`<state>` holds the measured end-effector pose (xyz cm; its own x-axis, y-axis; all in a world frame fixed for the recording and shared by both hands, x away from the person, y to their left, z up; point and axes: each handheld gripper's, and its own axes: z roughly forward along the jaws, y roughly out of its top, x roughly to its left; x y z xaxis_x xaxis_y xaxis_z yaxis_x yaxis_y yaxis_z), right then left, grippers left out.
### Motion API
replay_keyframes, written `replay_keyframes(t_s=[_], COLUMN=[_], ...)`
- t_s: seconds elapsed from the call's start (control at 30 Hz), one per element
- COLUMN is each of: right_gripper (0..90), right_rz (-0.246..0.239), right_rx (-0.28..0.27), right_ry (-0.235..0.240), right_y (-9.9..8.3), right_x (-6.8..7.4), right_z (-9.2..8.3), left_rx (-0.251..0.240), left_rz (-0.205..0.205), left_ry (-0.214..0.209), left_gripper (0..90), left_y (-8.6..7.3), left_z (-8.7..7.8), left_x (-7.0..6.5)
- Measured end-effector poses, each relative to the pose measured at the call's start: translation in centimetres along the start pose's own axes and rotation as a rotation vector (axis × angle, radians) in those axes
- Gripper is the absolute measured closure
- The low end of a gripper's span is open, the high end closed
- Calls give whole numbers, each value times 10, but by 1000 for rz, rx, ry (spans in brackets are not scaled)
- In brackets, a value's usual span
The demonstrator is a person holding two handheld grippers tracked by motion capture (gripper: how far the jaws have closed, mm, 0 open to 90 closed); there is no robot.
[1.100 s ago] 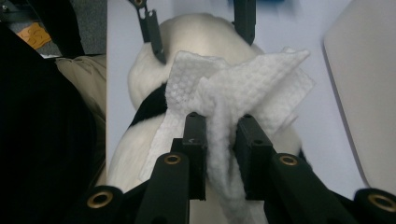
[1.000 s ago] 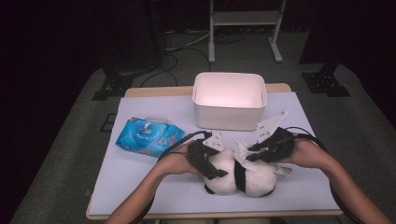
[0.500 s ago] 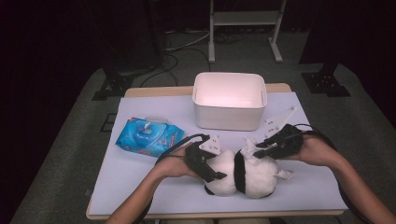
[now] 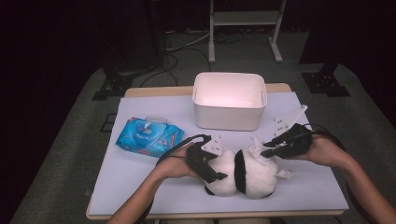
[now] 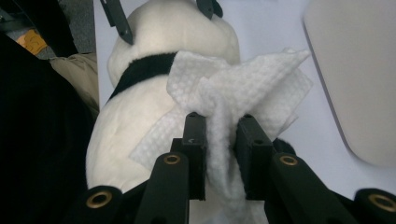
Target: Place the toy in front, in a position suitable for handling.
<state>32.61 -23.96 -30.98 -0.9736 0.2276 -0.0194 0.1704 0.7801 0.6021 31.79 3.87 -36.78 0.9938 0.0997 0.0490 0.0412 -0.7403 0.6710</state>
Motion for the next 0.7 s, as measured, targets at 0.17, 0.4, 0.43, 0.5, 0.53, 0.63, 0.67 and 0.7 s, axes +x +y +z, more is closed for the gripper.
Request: replay_keyframes(t_s=[0.17, 0.4, 0.43, 0.5, 0.53, 0.63, 0.67, 0.7], right_gripper=[750, 750, 750, 750, 750, 750, 750, 750], right_rz=[-26, -24, -13, 10, 19, 50, 53, 58], right_rx=[7, 16, 14, 3, -2, -20, -23, -26], right_ry=[22, 17, 9, -5, -12, -38, -43, -44], right_y=[17, 21, 16, 6, 1, -16, -20, -25], right_x=[-4, -8, -9, -10, -10, -8, -7, -7], right_z=[16, 19, 16, 9, 5, -7, -9, -11], left_rx=[1, -8, -10, -7, -4, -6, -7, -7], left_rz=[2, 8, 4, 5, 5, -19, -29, -34], left_ry=[0, -10, -9, -9, -9, -12, -14, -15], left_gripper=[237, 244, 244, 244, 244, 243, 243, 243], left_y=[0, -3, -3, -2, -2, -1, -1, -1], left_z=[0, -1, -1, -1, -1, 1, 1, 2], left_x=[-1, 1, 0, 1, 2, 5, 6, 7])
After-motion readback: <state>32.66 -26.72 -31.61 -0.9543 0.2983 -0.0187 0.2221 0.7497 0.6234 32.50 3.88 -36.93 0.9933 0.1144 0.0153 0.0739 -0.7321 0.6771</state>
